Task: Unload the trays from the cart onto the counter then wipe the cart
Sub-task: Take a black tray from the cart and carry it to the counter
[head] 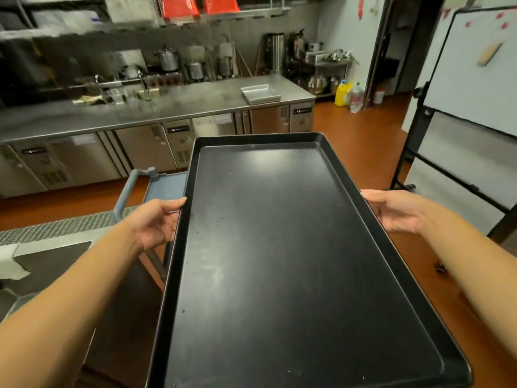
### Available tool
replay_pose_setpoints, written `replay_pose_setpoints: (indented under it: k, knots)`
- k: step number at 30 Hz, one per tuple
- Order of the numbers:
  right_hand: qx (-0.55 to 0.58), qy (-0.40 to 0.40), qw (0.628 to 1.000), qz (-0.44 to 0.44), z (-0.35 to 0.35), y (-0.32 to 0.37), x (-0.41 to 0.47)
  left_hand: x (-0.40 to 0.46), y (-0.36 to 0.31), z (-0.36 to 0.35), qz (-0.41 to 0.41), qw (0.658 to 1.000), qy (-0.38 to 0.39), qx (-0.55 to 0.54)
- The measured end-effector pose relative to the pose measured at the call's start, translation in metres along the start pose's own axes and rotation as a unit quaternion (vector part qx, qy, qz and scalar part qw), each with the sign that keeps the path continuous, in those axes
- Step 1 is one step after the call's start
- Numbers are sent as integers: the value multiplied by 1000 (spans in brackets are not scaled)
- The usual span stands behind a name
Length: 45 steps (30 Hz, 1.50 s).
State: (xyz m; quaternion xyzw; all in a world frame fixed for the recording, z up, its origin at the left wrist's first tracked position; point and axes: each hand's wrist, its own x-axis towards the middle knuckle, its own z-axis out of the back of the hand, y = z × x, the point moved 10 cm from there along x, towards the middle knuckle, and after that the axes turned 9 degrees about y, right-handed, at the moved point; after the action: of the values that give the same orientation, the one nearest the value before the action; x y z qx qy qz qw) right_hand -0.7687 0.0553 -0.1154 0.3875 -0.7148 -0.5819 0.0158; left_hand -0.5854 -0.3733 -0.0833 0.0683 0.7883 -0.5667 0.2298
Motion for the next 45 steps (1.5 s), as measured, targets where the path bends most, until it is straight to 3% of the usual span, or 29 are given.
replay_pose_setpoints:
  k: [8,17,22,31,39,45]
  knots:
    - [-29,-15,999,20,84,89,-36,54,-50,-105,-35,999,28,-3]
    - [-42,-73,996,24,207,160,-44,139,-51,-235,-23,997,67,-16]
    - [-45,-75,996,22,243,186,-31,180,-56,-266,-13,997,69,-14]
    - [-2,-75,997,16,301,233,59,304,-95,-291,18,995,97,-1]
    - [-8,-92,995,28,359,306,177,434,-181,-311,-73,993,89,4]
    - [12,-100,994,45,404,359,231,505,-219,-354,-7,986,162,27]
